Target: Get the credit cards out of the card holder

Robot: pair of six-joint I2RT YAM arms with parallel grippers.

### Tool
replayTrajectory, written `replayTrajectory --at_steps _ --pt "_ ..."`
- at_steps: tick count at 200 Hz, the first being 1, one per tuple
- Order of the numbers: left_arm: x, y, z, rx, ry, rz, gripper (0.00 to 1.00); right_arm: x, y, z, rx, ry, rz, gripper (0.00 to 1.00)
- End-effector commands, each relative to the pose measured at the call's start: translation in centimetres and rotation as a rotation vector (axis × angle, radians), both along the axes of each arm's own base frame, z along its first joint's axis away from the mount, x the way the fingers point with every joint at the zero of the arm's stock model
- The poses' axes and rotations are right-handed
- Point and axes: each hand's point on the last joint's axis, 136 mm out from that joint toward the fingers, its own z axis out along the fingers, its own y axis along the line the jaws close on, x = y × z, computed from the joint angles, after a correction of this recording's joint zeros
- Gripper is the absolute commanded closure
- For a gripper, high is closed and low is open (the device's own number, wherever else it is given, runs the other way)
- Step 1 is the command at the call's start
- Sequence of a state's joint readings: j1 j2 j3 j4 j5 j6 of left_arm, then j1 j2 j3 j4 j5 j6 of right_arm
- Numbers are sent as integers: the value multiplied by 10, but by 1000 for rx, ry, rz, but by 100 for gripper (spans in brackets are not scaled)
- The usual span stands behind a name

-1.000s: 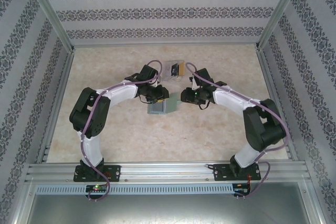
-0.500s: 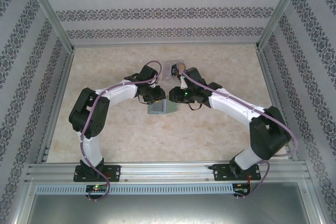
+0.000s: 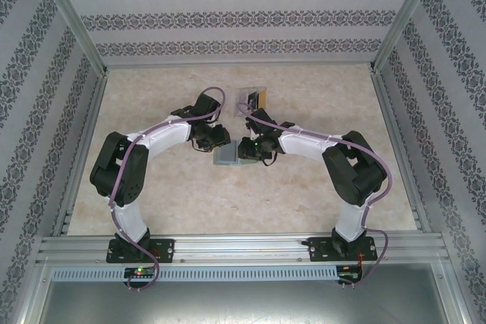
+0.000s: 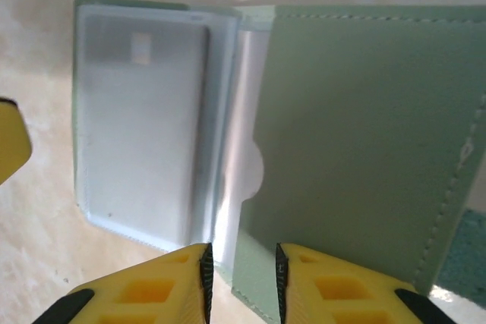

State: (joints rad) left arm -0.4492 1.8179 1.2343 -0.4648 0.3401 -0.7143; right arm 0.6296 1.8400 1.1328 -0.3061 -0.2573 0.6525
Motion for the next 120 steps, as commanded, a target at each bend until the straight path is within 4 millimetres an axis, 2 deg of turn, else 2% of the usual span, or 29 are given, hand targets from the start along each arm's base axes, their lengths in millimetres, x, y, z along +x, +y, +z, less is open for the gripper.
replayTrajectory --at_steps 1,46,120 --pt "-7 -2 -10 -19 65 -17 63 10 -8 -3 -32 -4 -34 67" --pt "-8 2 -17 16 83 -23 60 10 -15 -18 -70 21 -44 66" --pt "-8 1 -23 19 95 -35 58 7 -17 -35 -91 62 -39 66"
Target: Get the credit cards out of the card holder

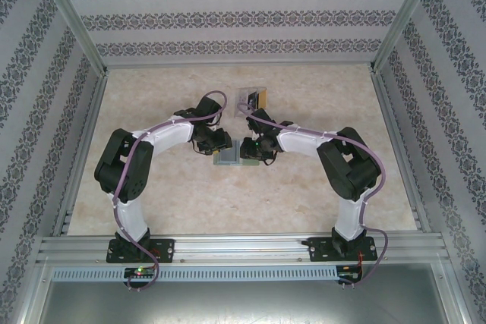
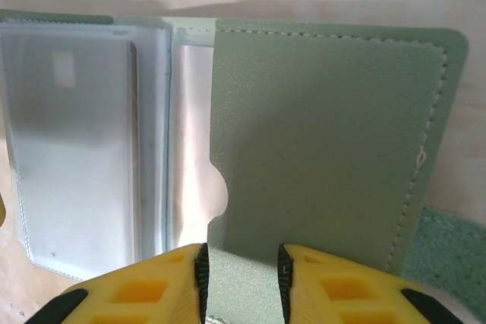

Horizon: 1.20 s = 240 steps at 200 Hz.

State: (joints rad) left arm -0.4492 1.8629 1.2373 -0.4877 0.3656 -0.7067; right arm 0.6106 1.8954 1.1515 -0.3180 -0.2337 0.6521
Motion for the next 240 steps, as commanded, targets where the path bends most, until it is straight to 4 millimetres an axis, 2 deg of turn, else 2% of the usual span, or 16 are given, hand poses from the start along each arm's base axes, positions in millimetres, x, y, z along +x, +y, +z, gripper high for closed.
replayTrajectory --at_steps 1,92,121,143,170,206,240 --pt "0 2 -6 11 31 -19 58 0 -8 -17 -44 36 -10 66" --pt "-2 -3 -12 -11 52 -32 57 -3 -7 -22 -45 50 -5 67" --pt "-2 1 -14 14 56 -33 50 -3 -7 -24 -47 55 -6 67" --pt "-4 5 -14 36 56 -36 49 -4 -7 -24 -47 58 -5 67" --pt "-3 10 -11 63 42 -33 54 -4 -8 -24 -47 55 -5 68" --pt "-4 -2 -13 -2 57 -47 63 -4 -7 -24 -47 56 -3 68" --pt "-3 -6 -12 -23 53 -55 63 -6 -8 -25 -47 57 -2 68"
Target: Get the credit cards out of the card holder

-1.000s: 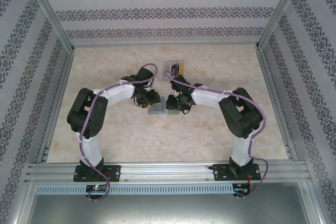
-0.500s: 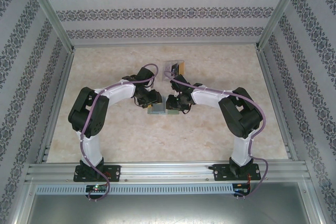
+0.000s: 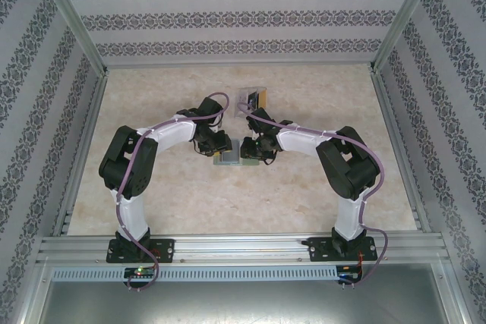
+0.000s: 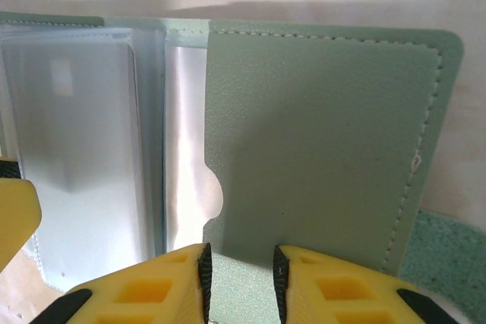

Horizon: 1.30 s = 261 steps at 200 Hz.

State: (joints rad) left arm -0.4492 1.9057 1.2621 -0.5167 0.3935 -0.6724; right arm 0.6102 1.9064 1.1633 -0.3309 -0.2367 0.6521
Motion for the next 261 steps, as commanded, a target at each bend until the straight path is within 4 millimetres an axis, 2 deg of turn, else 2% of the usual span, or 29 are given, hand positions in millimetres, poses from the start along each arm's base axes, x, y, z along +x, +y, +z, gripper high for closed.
replayTrajectory --at_steps 1,51,127,149,163,194,213,231,261 --pt "1 -3 -1 -29 14 -16 63 -5 -8 -23 -42 45 -2 68" --pt "2 -16 8 -100 -3 -41 65 -6 -8 -22 -37 45 -1 69" --pt "1 -12 20 -87 -39 -61 67 -5 -10 -20 -37 38 -5 70" --pt "0 -14 30 -109 -58 -83 61 -3 -10 -18 -34 34 -8 70" --pt "-1 -9 33 -82 -67 -83 55 -4 -11 -18 -33 34 -10 70" --pt "-3 3 27 -12 -58 -74 43 -4 -10 -18 -29 33 -9 70" --pt "-3 8 22 19 -46 -65 41 -3 -10 -18 -28 35 -9 70" --pt "-4 5 17 8 -31 -64 41 -4 -9 -18 -29 38 -8 70" --pt "-5 -3 9 -24 9 -69 50 -4 -11 -21 -41 44 -7 70"
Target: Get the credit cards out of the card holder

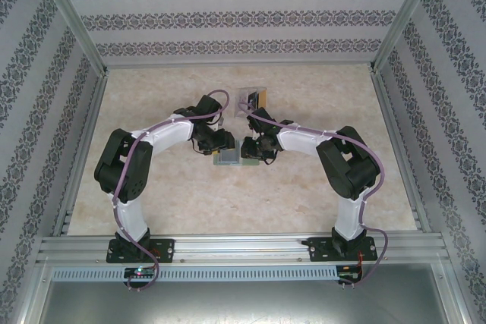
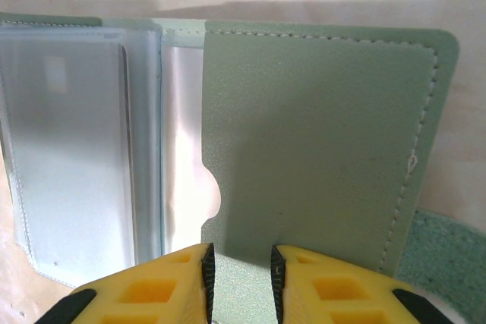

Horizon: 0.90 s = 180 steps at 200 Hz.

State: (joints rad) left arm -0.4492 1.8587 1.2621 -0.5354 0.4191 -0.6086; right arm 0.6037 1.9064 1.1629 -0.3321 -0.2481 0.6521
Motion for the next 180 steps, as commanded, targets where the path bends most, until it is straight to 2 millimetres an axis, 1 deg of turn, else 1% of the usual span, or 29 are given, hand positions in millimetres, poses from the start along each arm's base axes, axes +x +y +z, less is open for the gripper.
replayTrajectory --at_steps 1,11,26,65,88,98,107,138,167,180 --pt "-2 0 -10 4 54 -5 51 -5 -10 -21 -49 38 -5 70" --pt "-2 0 -15 6 68 -5 56 -5 -11 -21 -50 38 -8 70" --pt "-3 -1 -19 4 80 -7 57 -5 -11 -21 -51 38 -7 70" --pt "-4 8 -28 65 94 8 46 -4 -11 -22 -51 41 -10 70" --pt "-5 9 -31 71 103 12 44 -5 -11 -23 -52 42 -10 70" --pt "-5 5 -31 51 107 9 44 -5 -11 -23 -50 44 -9 70" --pt "-5 1 -31 25 111 4 46 -5 -11 -23 -51 43 -10 70" --pt "-2 -13 -27 -38 108 -6 58 -5 -12 -23 -42 45 -16 70" --pt "-3 -16 -29 -38 113 -13 68 -3 -11 -20 -16 37 -16 70" --pt "-4 -12 -33 -19 120 -9 71 -3 -9 -18 13 36 -10 69"
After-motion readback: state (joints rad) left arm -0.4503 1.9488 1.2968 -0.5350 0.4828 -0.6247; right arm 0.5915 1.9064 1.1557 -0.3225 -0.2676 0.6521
